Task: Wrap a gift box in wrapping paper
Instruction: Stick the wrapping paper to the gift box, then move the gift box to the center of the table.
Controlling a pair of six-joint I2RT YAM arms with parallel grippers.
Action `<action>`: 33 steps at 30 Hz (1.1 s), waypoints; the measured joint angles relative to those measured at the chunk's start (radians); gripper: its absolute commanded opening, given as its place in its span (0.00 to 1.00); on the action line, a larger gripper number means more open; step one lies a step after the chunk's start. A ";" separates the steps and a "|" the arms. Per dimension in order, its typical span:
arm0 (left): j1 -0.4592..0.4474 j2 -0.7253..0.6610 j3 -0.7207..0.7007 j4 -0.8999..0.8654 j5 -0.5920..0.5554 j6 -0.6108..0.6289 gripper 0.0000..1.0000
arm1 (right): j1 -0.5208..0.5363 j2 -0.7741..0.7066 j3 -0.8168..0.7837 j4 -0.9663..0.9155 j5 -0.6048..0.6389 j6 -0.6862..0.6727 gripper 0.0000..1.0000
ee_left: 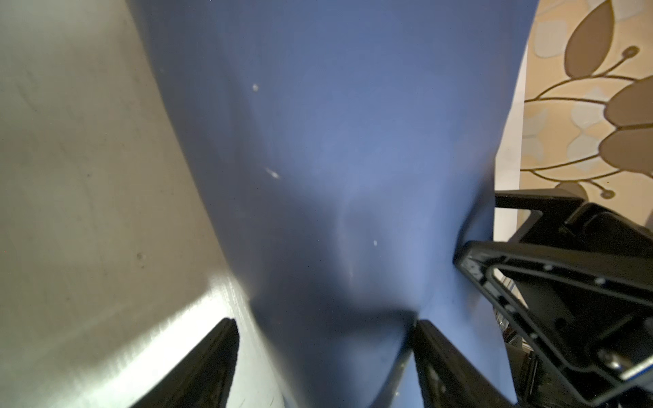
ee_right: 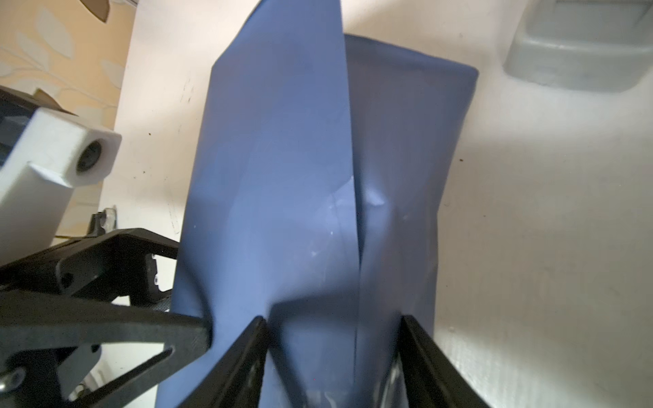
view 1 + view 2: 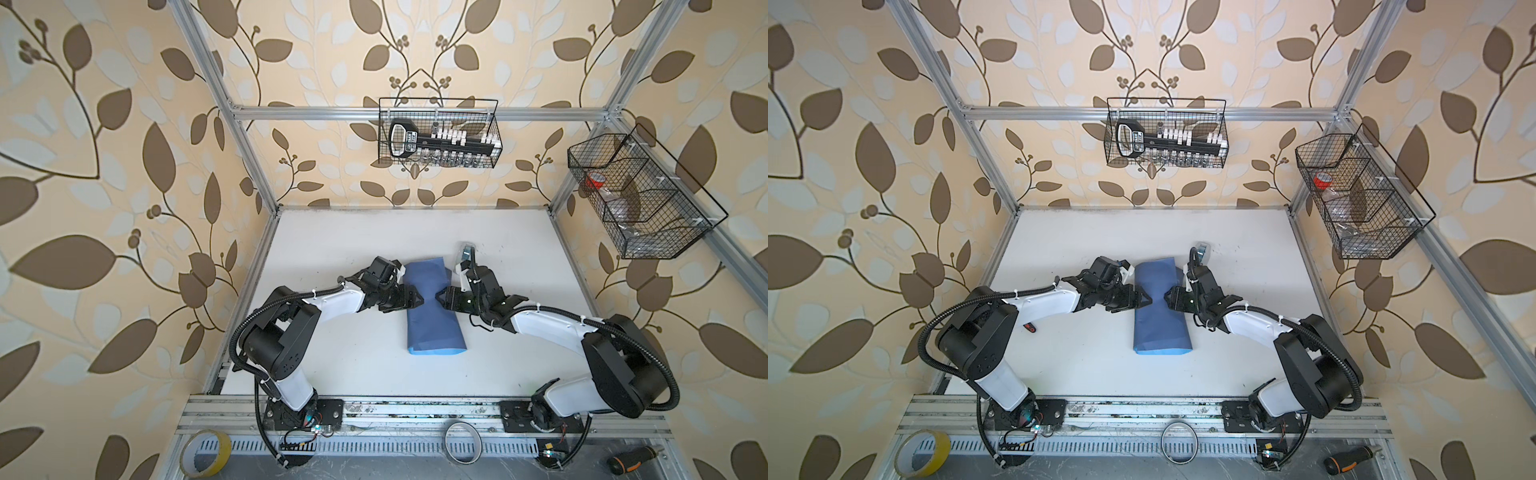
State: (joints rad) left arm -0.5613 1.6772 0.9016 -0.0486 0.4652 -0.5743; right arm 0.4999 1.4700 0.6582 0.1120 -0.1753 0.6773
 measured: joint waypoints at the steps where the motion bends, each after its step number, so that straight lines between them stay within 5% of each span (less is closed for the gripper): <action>1: 0.000 0.000 0.000 0.000 0.000 0.000 0.79 | -0.008 0.006 -0.008 0.019 -0.018 0.007 0.67; 8: 0.000 0.000 0.000 0.000 0.001 0.000 0.79 | -0.087 0.030 -0.046 0.088 -0.154 0.032 0.84; 21: 0.000 -0.006 0.048 -0.047 -0.010 -0.058 0.87 | -0.153 -0.197 -0.086 -0.049 -0.146 -0.116 0.85; 33: 0.000 -0.153 0.050 -0.060 -0.031 -0.093 0.81 | -0.096 -0.111 -0.106 -0.011 -0.144 -0.126 0.83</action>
State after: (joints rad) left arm -0.5610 1.5242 0.9516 -0.1081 0.4347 -0.6678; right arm 0.4042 1.3594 0.5526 0.1013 -0.3195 0.5510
